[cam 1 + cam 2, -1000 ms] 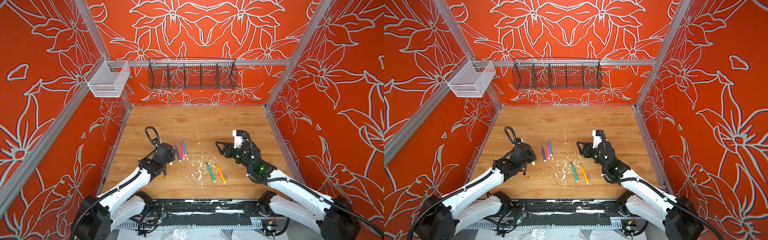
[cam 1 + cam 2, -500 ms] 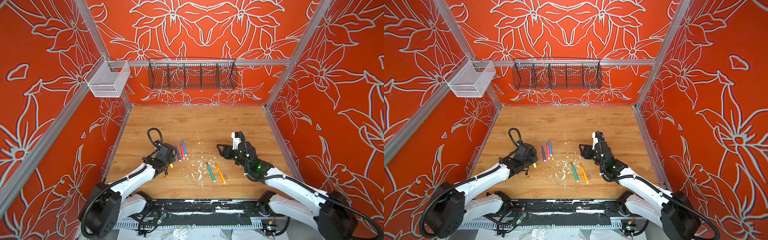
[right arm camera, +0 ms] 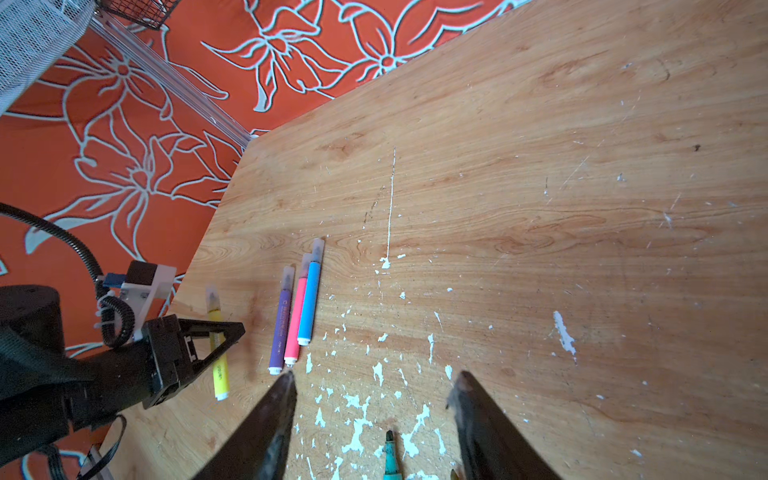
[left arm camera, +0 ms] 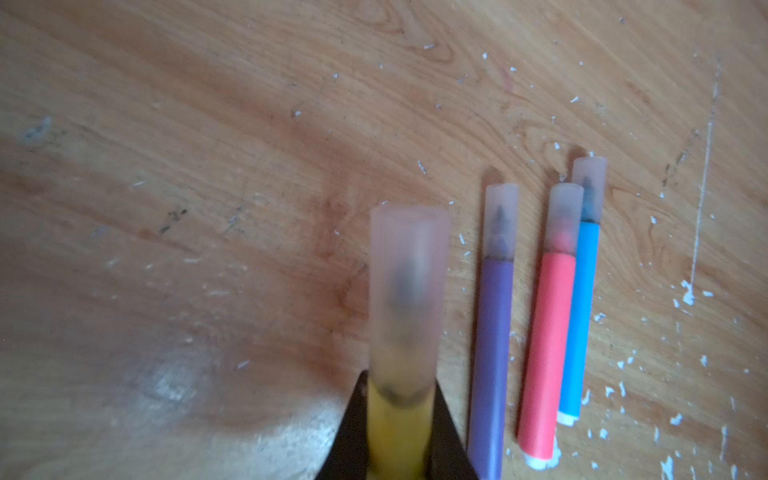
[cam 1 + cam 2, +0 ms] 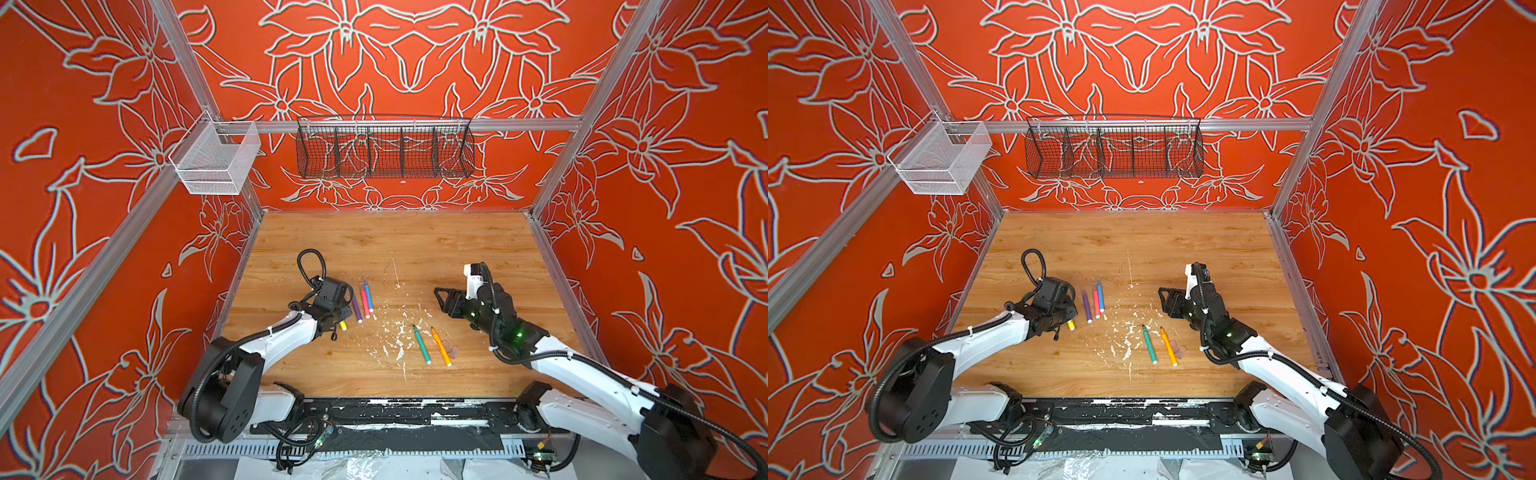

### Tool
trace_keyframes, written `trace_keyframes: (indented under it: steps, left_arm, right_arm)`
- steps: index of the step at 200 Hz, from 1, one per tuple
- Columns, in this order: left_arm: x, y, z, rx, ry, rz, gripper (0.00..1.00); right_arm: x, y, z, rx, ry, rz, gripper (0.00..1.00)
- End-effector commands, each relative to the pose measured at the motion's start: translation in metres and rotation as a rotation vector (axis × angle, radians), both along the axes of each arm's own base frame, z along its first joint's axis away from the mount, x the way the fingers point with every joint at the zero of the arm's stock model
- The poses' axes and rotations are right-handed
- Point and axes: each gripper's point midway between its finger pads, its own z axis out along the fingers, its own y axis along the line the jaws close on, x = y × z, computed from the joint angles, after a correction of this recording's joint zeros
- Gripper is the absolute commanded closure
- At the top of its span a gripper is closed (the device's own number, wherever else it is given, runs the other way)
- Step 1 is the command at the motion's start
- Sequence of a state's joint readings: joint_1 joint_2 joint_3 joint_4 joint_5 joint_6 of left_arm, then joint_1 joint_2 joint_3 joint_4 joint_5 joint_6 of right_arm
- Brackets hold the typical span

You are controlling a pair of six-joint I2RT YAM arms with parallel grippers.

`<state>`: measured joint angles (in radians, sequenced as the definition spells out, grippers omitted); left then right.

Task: Insert the pens into the pen caps
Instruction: 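Carry the yellow marker beside the purple marker while the right gripper withdraws, then open the left gripper and set the yellow marker down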

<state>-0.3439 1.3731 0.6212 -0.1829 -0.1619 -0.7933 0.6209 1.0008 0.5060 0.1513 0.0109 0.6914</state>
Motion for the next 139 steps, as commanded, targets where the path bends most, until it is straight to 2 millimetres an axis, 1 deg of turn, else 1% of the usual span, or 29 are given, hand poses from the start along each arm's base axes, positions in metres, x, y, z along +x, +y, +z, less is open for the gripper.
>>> trace_keyframes:
  steps: [1,17,32,42,68,84,102,122,139]
  left_arm:
    - [0.012,-0.015,-0.008,-0.063,0.036,-0.054,0.97]
    - [0.018,-0.020,-0.012,-0.069,0.069,-0.078,0.97]
    - [0.019,-0.017,-0.015,-0.056,0.091,-0.072,0.96]
    - [0.019,-0.015,-0.015,-0.046,0.093,-0.066,0.95]
    - [0.019,-0.011,-0.010,-0.027,0.075,-0.066,0.74]
    - [0.021,-0.014,-0.008,-0.042,0.071,-0.076,0.68]
    - [0.022,-0.019,-0.005,-0.063,0.066,-0.093,0.65]
    - [0.020,-0.019,-0.003,-0.067,0.061,-0.092,0.64]
    - [0.019,-0.018,0.005,-0.066,0.041,-0.094,0.64]
  right_arm:
    - [0.004,-0.002,0.003,-0.007,0.012,-0.017,0.38]
    - [0.003,-0.002,0.003,-0.004,0.016,-0.015,0.38]
    - [0.003,-0.003,0.004,-0.005,0.012,-0.015,0.38]
    - [0.003,-0.004,0.006,-0.005,0.007,-0.020,0.38]
    - [0.002,-0.008,0.008,-0.010,-0.005,-0.031,0.38]
    - [0.002,-0.008,0.009,-0.007,-0.008,-0.030,0.38]
    - [0.001,-0.006,0.010,0.004,-0.005,-0.021,0.38]
    - [0.002,-0.006,0.009,0.002,0.002,-0.021,0.38]
    - [0.002,-0.007,0.009,-0.002,-0.001,-0.024,0.38]
